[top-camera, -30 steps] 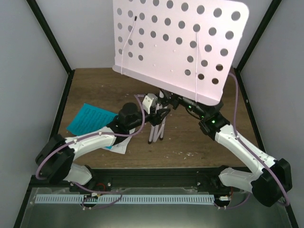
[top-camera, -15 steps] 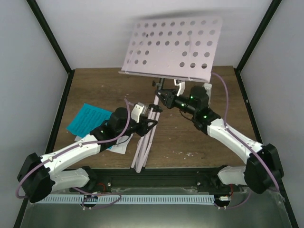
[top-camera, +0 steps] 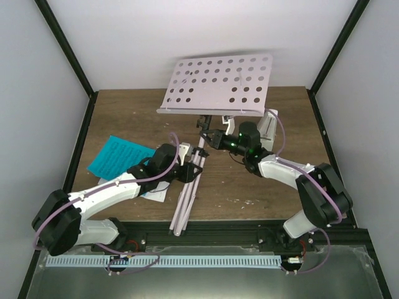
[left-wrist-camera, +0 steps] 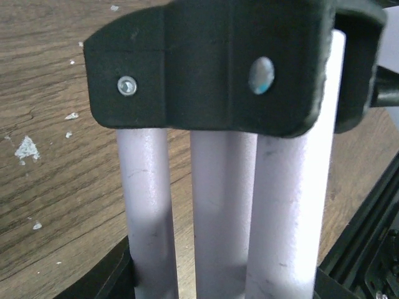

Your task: Pack up the instrument practice props

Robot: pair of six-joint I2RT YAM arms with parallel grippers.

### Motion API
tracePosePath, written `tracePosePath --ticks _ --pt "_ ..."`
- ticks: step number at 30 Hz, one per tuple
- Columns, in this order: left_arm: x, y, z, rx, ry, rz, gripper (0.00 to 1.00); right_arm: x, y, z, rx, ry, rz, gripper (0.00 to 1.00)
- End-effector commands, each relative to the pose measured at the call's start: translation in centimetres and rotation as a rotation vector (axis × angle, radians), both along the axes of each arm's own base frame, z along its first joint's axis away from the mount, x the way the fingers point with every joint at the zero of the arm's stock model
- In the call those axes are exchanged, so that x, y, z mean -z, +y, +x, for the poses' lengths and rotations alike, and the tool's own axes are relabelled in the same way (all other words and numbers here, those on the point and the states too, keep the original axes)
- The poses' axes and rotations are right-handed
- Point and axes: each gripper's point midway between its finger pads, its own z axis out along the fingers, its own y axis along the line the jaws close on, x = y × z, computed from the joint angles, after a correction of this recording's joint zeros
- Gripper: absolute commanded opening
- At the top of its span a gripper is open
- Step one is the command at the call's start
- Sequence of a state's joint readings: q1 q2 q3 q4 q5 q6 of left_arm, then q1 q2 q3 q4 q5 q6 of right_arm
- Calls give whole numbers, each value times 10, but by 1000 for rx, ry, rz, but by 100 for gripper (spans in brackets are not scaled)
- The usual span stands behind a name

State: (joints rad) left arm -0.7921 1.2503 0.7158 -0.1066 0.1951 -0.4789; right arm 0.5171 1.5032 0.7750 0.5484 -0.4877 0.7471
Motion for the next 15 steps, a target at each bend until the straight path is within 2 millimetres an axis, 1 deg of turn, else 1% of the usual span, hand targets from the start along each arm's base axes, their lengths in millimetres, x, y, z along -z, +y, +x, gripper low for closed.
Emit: tracePosePath --ticks 1,5,11,13,15 --pt "-45 -7 26 -59 -138 -118 0 -7 -29 43 165 -209 -75 1" --pt "-27 3 32 -100 -110 -80 0 17 -25 48 150 -169 -100 8" --pt "-7 8 36 -119 -84 -49 0 48 -22 53 138 -143 -141 13" --pt "6 11 40 -134 -70 -16 0 55 -21 54 133 -139 -151 17" --pt "18 13 44 -144 -43 14 0 59 -21 54 128 -153 -153 27"
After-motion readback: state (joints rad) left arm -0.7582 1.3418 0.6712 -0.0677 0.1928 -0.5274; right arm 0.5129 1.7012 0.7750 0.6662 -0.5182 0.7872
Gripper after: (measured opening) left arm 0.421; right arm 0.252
